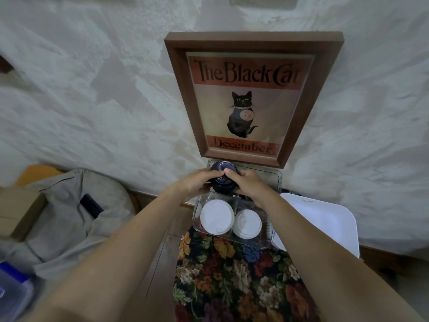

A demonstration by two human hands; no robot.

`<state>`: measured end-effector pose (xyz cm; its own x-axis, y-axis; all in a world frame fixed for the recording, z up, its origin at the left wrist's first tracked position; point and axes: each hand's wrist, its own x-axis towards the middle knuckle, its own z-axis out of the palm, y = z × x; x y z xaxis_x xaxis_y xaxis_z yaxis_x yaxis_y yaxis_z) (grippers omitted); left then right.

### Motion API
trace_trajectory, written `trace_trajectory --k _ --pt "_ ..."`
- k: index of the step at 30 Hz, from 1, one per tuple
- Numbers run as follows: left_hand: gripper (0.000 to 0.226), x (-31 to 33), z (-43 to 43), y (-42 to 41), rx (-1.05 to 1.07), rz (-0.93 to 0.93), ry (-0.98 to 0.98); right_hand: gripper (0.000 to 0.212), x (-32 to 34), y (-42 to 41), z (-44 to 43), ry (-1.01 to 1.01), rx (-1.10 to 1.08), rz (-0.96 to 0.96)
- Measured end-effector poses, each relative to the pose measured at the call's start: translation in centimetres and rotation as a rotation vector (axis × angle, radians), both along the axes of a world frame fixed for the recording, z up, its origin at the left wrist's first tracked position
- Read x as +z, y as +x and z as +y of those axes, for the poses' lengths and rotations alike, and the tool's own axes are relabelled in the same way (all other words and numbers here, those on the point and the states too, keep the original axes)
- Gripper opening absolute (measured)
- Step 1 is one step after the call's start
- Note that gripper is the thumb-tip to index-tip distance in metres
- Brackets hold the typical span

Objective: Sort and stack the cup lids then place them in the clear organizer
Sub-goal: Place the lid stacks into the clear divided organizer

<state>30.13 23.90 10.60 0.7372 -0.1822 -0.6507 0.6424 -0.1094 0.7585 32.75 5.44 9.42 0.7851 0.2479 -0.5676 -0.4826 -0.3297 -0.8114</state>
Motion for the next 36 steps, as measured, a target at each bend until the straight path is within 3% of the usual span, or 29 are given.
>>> trace_trajectory --k 6,12,17,24,32,36 --pt "0.036 -0.7 -0.2 -0.1 0.058 -0.019 0.049 0.046 -0.3 0.3 -0.1 -0.142 0.039 -0.098" --pt "0.041 -1.3 -0.6 -0.1 0.073 -0.092 0.106 0.046 -1.2 0.3 -0.2 -0.087 0.006 -0.038" --pt "0.044 -1.7 -0.6 -0.3 0.016 -0.182 0.224 0.077 -2.2 0.5 -0.1 -0.125 -0.009 -0.08" --pt "0.035 -1.6 -0.8 0.1 0.004 -0.156 0.318 0.042 -1.9 0.7 0.1 -0.181 0.033 -0.093" --pt "0.034 -1.3 -1.0 0.0 -0.089 -0.251 0.505 0.024 -1.9 0.5 0.7 -0.341 0.107 -0.219" --pt "0.053 -1.1 -1.0 -0.4 -0.135 -0.254 0.547 0.039 -1.9 0.6 0.6 -0.352 0.104 -0.231"
